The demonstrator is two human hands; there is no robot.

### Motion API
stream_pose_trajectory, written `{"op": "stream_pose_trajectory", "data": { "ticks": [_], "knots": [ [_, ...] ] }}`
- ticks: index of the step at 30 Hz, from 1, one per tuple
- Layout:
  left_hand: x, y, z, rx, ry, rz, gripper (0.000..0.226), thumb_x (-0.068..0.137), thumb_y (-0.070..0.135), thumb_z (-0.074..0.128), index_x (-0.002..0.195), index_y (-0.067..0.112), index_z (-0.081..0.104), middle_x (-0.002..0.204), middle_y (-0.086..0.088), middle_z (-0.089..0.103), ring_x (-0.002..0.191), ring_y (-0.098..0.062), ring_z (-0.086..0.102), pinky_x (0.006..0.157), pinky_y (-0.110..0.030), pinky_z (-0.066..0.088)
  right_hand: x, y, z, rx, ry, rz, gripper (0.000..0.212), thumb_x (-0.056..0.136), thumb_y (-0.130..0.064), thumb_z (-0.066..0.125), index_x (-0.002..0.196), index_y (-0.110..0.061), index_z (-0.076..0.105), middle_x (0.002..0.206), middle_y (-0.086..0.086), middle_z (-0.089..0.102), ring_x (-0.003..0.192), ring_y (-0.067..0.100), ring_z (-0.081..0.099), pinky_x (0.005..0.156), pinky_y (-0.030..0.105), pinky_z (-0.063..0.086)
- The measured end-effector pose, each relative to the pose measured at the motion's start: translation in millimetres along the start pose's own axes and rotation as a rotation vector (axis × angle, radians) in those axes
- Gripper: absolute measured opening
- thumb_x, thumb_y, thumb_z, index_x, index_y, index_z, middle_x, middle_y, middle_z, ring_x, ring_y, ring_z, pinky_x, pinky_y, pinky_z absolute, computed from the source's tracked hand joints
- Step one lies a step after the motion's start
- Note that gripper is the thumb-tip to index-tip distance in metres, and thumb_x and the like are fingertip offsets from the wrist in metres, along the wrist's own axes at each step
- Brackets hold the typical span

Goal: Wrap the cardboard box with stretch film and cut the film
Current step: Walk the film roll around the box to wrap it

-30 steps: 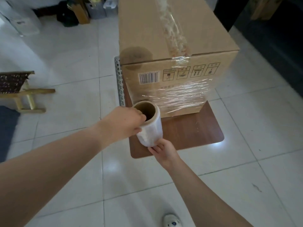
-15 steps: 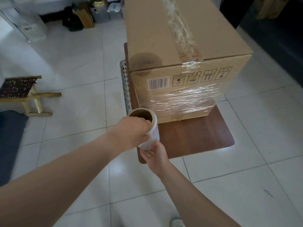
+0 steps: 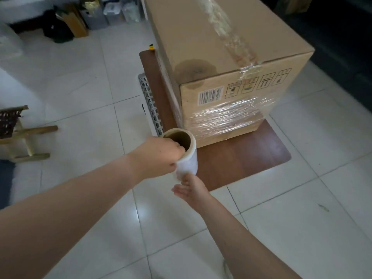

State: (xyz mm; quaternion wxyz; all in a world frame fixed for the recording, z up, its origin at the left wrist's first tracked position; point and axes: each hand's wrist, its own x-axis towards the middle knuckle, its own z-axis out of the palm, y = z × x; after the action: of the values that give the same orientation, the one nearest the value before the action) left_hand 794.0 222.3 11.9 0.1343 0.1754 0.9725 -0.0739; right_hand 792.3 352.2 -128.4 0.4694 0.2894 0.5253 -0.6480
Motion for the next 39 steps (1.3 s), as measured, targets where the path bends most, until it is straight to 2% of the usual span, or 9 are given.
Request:
{"op": "stream_pose_trajectory", "data": {
  "ticks": [4, 10, 16, 20, 23, 27, 30, 34, 39],
  "knots": [
    [-5.2, -19.4, -1.5, -0.018, -0.006, 0.062, 0.014, 0.087, 0.027, 0.051, 0.082, 0.021, 0.038, 0.08, 0.007, 0.049, 0.076, -0.016, 0.054, 0.064, -0.032, 0.048, 2.1, -7.5, -3.2, 0.172, 0.064, -0.122, 0.023, 0.081, -0.003, 0.052, 0.1, 0.009, 0.055, 0.091, 0.018, 0.055, 0.087, 0.033, 0.057, 0.088, 0.043, 0.053],
    [-2.3, -42.8, 5.7, -0.032, 0.018, 0.112, 0.019, 0.078, 0.023, 0.056, 0.08, 0.023, 0.037, 0.079, 0.007, 0.048, 0.074, -0.017, 0.053, 0.058, -0.027, 0.038, 7.0, -10.1, 18.0, 0.479, -0.014, -0.065, 0.057, 0.093, -0.046, 0.053, 0.123, 0.002, 0.046, 0.124, 0.025, 0.049, 0.117, 0.038, 0.052, 0.087, 0.046, 0.052],
    [11.8, -56.7, 9.1, -0.078, -0.008, -0.005, 0.029, 0.081, 0.05, 0.056, 0.082, 0.023, 0.046, 0.08, 0.007, 0.058, 0.071, -0.016, 0.056, 0.06, -0.03, 0.047, 18.6, 0.9, 58.2, 0.714, -0.106, -0.004, 0.06, 0.094, -0.03, 0.057, 0.134, 0.012, 0.039, 0.131, 0.027, 0.046, 0.117, 0.038, 0.051, 0.103, 0.045, 0.042],
    [22.5, -65.6, 3.9, -0.069, 0.037, 0.015, 0.032, 0.091, 0.045, 0.052, 0.074, 0.019, 0.042, 0.069, 0.006, 0.046, 0.065, -0.017, 0.049, 0.058, -0.03, 0.042, 19.9, 4.8, 65.9, 0.807, -0.163, 0.011, 0.065, 0.093, -0.027, 0.06, 0.135, 0.015, 0.033, 0.133, 0.027, 0.043, 0.124, 0.037, 0.048, 0.106, 0.048, 0.04],
    [20.6, -81.2, 2.8, -0.026, 0.065, 0.077, 0.027, 0.092, 0.04, 0.051, 0.078, 0.019, 0.04, 0.07, 0.007, 0.043, 0.066, -0.016, 0.045, 0.058, -0.029, 0.037, 21.8, 5.5, 75.2, 0.784, -0.204, 0.004, 0.066, 0.092, -0.025, 0.061, 0.139, 0.011, 0.031, 0.141, 0.028, 0.038, 0.135, 0.035, 0.039, 0.096, 0.051, 0.045],
    [19.1, -112.7, 6.8, -0.001, 0.076, 0.191, 0.021, 0.09, 0.035, 0.053, 0.081, 0.02, 0.042, 0.08, 0.006, 0.051, 0.074, -0.019, 0.057, 0.056, -0.028, 0.037, 35.9, 1.8, 97.9, 0.763, -0.165, -0.062, 0.037, 0.093, -0.015, 0.058, 0.125, 0.003, 0.049, 0.131, 0.023, 0.049, 0.133, 0.033, 0.042, 0.098, 0.051, 0.045],
    [20.3, -130.6, 8.0, -0.006, 0.11, 0.279, 0.023, 0.089, 0.032, 0.054, 0.078, 0.021, 0.038, 0.077, 0.007, 0.044, 0.069, -0.017, 0.046, 0.055, -0.028, 0.034, 40.9, -4.2, 104.3, 0.805, -0.107, -0.139, 0.021, 0.09, -0.01, 0.059, 0.108, 0.001, 0.058, 0.122, 0.019, 0.054, 0.119, 0.035, 0.052, 0.103, 0.049, 0.044],
    [25.4, -149.8, 7.6, -0.039, 0.113, 0.379, 0.023, 0.088, 0.029, 0.055, 0.075, 0.021, 0.037, 0.074, 0.006, 0.041, 0.069, -0.015, 0.042, 0.056, -0.03, 0.036, 44.7, -6.7, 117.7, 0.92, -0.039, -0.146, 0.047, 0.095, -0.037, 0.054, 0.121, 0.003, 0.055, 0.129, 0.023, 0.052, 0.12, 0.04, 0.052, 0.103, 0.049, 0.044],
    [38.0, -161.9, 10.6, -0.062, 0.086, 0.409, 0.02, 0.083, 0.032, 0.056, 0.08, 0.022, 0.039, 0.075, 0.008, 0.045, 0.065, -0.016, 0.043, 0.053, -0.03, 0.03, 57.1, -12.0, 145.9, 0.996, 0.022, -0.188, 0.046, 0.096, -0.029, 0.055, 0.127, 0.004, 0.053, 0.134, 0.025, 0.05, 0.119, 0.038, 0.053, 0.097, 0.046, 0.048]
  ]
}}
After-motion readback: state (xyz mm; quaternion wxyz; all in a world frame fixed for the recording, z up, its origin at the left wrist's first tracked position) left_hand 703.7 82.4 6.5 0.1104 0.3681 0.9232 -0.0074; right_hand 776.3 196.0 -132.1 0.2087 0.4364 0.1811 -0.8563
